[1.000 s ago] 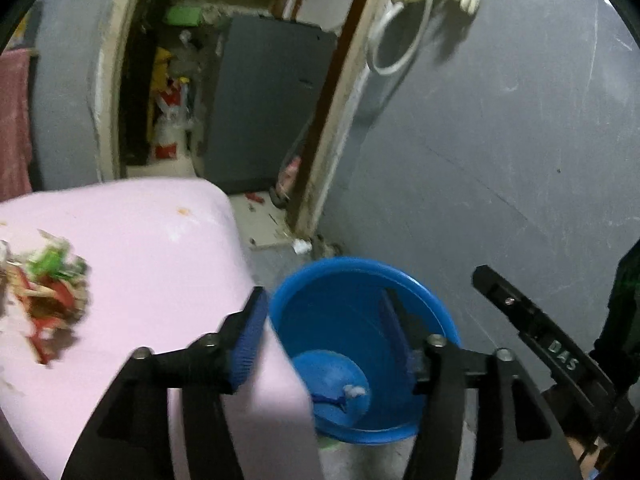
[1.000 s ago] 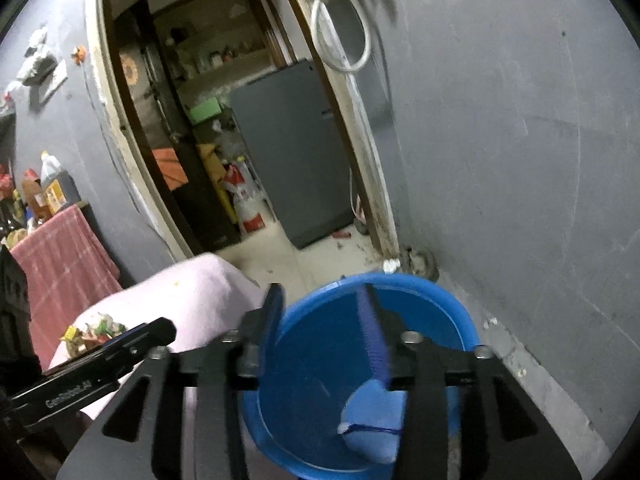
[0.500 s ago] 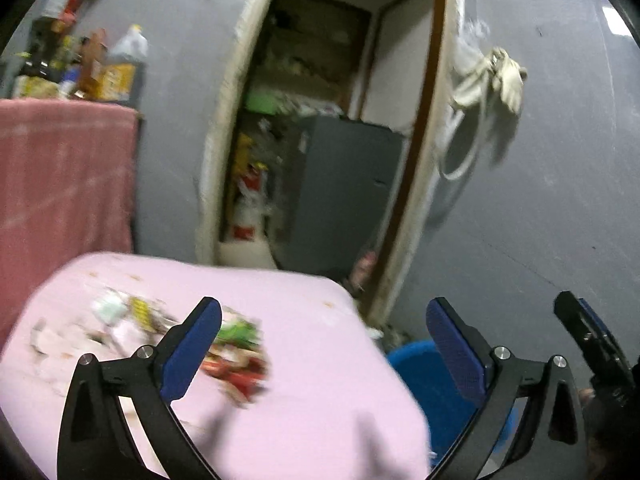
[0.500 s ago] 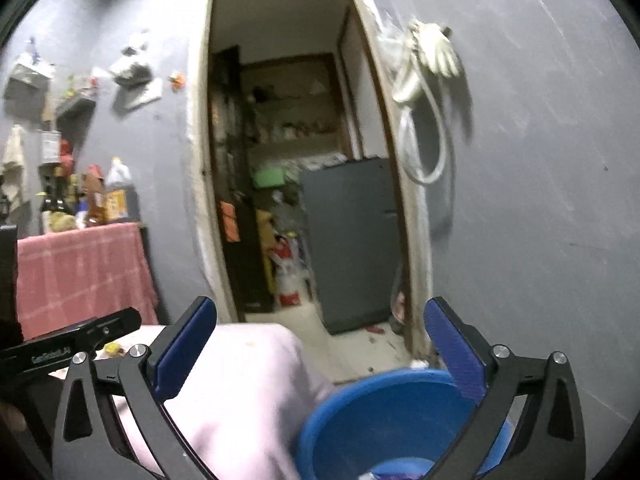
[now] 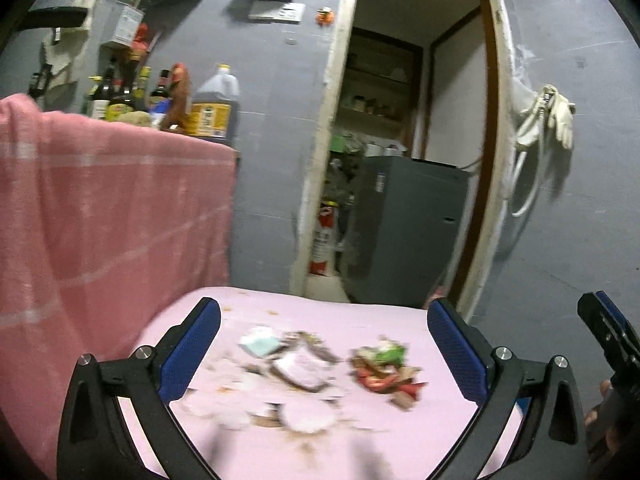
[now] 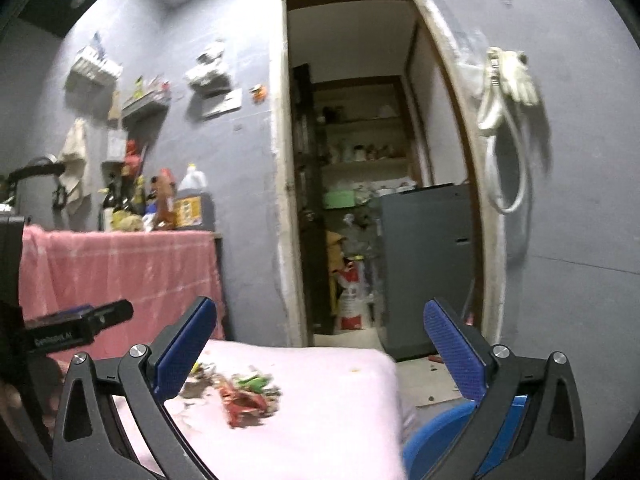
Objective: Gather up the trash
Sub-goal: 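Return both tools to the table above the remaining trash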
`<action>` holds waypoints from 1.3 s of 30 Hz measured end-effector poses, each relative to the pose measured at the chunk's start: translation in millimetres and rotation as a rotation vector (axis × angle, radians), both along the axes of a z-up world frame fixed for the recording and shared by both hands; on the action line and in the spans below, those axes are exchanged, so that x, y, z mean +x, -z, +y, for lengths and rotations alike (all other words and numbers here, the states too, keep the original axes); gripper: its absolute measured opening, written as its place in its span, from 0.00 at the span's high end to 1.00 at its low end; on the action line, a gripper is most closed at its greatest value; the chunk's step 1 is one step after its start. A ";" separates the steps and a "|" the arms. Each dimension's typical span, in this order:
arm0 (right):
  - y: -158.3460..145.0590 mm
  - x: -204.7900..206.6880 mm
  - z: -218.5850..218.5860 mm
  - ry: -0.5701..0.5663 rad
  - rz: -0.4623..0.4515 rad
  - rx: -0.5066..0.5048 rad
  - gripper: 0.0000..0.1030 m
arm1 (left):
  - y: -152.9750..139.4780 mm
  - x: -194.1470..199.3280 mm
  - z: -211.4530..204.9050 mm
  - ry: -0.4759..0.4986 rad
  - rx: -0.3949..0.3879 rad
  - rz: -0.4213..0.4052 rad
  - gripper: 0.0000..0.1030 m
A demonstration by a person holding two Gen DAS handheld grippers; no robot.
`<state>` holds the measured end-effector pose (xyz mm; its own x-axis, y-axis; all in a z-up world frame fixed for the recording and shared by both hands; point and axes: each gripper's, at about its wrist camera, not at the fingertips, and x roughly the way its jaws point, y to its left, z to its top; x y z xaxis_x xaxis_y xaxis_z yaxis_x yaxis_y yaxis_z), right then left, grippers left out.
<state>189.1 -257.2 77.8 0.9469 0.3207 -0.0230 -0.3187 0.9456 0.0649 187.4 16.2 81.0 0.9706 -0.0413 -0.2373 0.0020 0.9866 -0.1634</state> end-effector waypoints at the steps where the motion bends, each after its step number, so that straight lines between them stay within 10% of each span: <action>1: 1.5 2.4 7.0 -0.012 0.007 -0.010 0.00 | 2.0 -1.6 7.3 -0.015 0.000 -0.001 0.02; 11: 19.9 31.7 40.7 -0.074 0.145 -0.038 0.00 | 24.4 -1.8 44.1 -0.043 0.047 0.049 0.02; 24: 50.2 63.1 57.9 -0.079 0.368 -0.141 0.00 | 53.5 50.3 47.2 0.108 -0.055 0.321 0.02; 34: 73.5 86.1 67.5 -0.173 0.540 -0.164 0.43 | 63.4 93.7 25.1 0.231 -0.020 0.460 0.29; 39: 76.9 87.2 62.4 -0.203 0.572 -0.139 0.44 | 66.4 101.9 18.2 0.246 -0.024 0.489 0.35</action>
<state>276.3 -194.8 0.9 0.6926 0.4511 -0.5629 -0.4444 0.8815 0.1596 289.3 34.4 14.6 0.7086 -0.2639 -0.6544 0.1503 0.9626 -0.2255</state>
